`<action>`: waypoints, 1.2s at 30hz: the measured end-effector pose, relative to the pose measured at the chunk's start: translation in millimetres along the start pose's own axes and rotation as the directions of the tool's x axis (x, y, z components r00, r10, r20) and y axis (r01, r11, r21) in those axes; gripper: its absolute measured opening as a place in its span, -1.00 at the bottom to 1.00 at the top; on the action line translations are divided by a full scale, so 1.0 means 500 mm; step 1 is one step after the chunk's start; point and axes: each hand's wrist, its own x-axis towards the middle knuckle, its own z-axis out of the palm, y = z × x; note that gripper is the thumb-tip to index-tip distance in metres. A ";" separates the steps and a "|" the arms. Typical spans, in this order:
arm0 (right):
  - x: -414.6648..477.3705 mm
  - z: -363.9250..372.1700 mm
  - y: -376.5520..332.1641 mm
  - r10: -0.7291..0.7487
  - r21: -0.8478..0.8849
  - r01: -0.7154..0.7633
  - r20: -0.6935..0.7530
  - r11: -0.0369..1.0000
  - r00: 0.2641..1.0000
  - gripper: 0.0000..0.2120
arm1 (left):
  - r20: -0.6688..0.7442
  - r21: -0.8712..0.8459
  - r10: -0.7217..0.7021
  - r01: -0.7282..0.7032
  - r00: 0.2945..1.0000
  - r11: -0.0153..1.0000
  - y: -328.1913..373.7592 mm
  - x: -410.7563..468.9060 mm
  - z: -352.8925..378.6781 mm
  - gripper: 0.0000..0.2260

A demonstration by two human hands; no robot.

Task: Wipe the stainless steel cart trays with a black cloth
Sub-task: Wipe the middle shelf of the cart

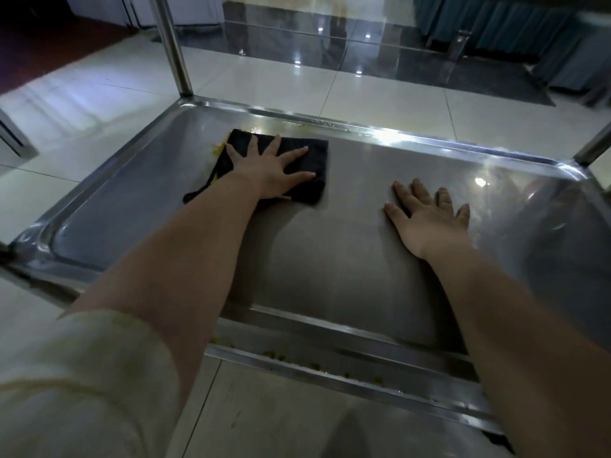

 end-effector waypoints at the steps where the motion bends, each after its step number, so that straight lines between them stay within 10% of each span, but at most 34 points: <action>1: -0.001 -0.001 0.000 0.002 0.000 -0.002 0.001 1.000 1.000 -0.43 | 0.011 -0.006 0.017 -0.017 1.000 1.000 -0.002 -0.021 0.004 -0.35; 12: -0.017 -0.003 0.006 -0.025 -0.012 0.025 0.019 1.000 1.000 -0.42 | 0.000 -0.015 0.196 -0.196 0.981 0.981 -0.079 -0.409 0.092 -0.35; 36: -0.015 -0.004 -0.001 -0.167 -0.098 0.172 0.052 0.980 0.985 -0.34 | -0.027 -0.001 0.058 -0.058 0.998 0.998 0.032 0.051 -0.001 -0.34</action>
